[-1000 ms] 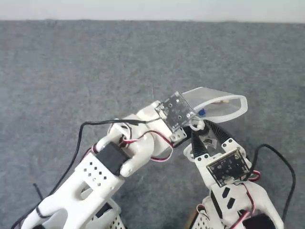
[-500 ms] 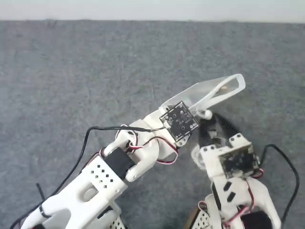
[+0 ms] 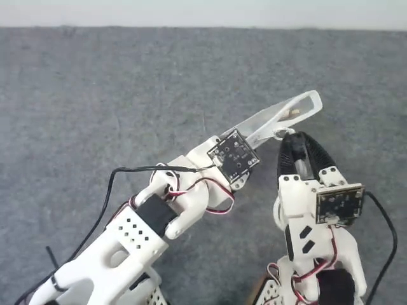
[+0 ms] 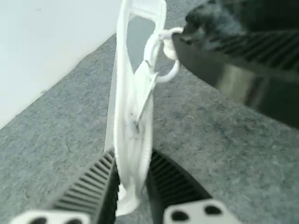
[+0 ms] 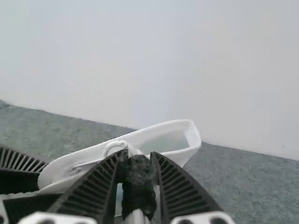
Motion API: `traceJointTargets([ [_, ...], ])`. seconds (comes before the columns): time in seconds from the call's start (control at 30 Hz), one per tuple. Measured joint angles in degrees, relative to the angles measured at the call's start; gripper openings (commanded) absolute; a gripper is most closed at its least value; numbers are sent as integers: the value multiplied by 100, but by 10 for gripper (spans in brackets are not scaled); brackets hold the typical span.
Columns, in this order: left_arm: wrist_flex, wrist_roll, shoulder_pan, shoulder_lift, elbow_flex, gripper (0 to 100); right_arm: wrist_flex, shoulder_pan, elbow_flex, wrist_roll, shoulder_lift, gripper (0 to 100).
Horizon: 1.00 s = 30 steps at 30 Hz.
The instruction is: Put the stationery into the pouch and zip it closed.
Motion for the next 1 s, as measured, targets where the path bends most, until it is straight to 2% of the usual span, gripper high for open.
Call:
traceJointTargets([
  [0.27, 0, 0, -18, -18, 0, 9, -554, 88, 431, -26, -44, 5],
  [0.5, 18, 0, -141, -88, 53, 9, -1134, 730, 756, -18, -70, 5],
  [0.7, 18, 0, -141, -97, 53, 9, -1204, 826, 756, -18, -53, 7],
  [0.8, 18, 0, -141, -97, 53, 9, -853, 818, 668, -18, -26, 71],
  [0.9, 18, 0, -141, -97, 53, 9, -62, 431, 255, -18, -53, 161],
  [1.0, 18, 0, -141, -97, 53, 9, 774, -88, -211, -18, -88, 170],
])
